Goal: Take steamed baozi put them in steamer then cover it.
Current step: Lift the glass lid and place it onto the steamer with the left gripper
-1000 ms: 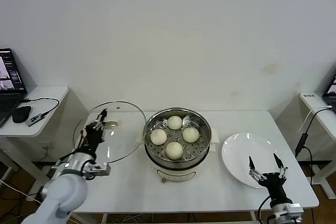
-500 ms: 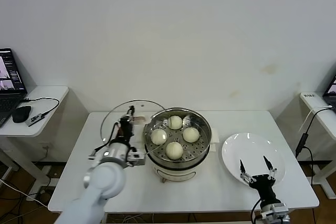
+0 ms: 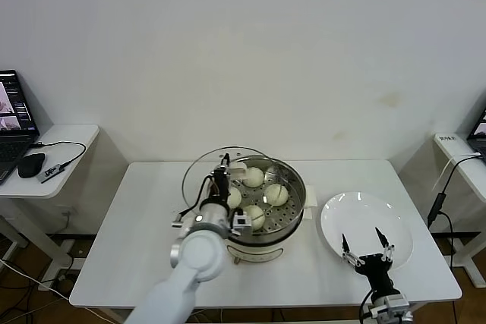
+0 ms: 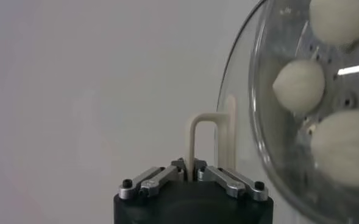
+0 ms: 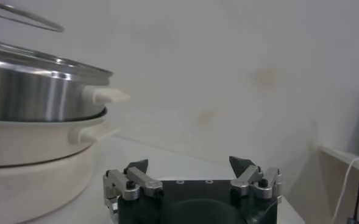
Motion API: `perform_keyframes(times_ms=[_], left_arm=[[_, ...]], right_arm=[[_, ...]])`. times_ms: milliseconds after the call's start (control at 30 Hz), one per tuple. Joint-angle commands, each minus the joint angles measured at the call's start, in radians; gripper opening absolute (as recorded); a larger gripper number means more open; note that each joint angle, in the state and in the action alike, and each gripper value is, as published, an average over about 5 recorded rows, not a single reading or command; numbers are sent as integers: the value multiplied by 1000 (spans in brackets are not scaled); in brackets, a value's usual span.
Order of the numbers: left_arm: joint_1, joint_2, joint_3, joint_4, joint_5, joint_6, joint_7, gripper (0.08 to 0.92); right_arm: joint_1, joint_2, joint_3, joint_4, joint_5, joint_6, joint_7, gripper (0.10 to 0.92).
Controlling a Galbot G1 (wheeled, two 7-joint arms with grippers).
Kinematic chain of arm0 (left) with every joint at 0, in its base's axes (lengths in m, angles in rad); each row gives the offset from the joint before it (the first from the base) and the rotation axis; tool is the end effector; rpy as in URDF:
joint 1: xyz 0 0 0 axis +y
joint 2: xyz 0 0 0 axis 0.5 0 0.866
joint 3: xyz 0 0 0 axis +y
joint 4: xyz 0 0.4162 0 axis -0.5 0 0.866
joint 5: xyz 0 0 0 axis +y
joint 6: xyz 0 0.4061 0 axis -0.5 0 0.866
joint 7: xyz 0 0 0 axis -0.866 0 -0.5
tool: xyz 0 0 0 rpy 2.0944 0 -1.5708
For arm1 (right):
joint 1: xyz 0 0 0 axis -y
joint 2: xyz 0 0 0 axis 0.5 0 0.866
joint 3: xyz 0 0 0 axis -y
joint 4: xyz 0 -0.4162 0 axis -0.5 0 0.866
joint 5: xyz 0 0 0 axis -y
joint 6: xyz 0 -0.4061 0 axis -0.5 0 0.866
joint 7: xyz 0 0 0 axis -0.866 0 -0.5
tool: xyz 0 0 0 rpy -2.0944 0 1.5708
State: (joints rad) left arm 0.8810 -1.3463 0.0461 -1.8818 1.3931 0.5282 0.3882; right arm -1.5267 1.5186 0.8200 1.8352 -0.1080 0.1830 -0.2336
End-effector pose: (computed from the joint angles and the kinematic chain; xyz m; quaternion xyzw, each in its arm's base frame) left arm 0.3758 -0.1383 -0.2726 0.0588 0.7270 0.6839 0.0175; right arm 0.1925 -0.1305 -0.4424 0.0054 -0.9898 0.1381 0.0356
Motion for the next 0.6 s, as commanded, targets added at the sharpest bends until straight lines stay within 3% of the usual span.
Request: perform_keyframes(times_ms=[33,600], left_arm=[[-24,-131,50,79,86,11,15,148],[7,-193,42,155,151,-19,-12,148]], right_arm=[[2,4,-3,-7,-13,2,0,823],[2,-1,-4,-22,-14,13,-2,823]])
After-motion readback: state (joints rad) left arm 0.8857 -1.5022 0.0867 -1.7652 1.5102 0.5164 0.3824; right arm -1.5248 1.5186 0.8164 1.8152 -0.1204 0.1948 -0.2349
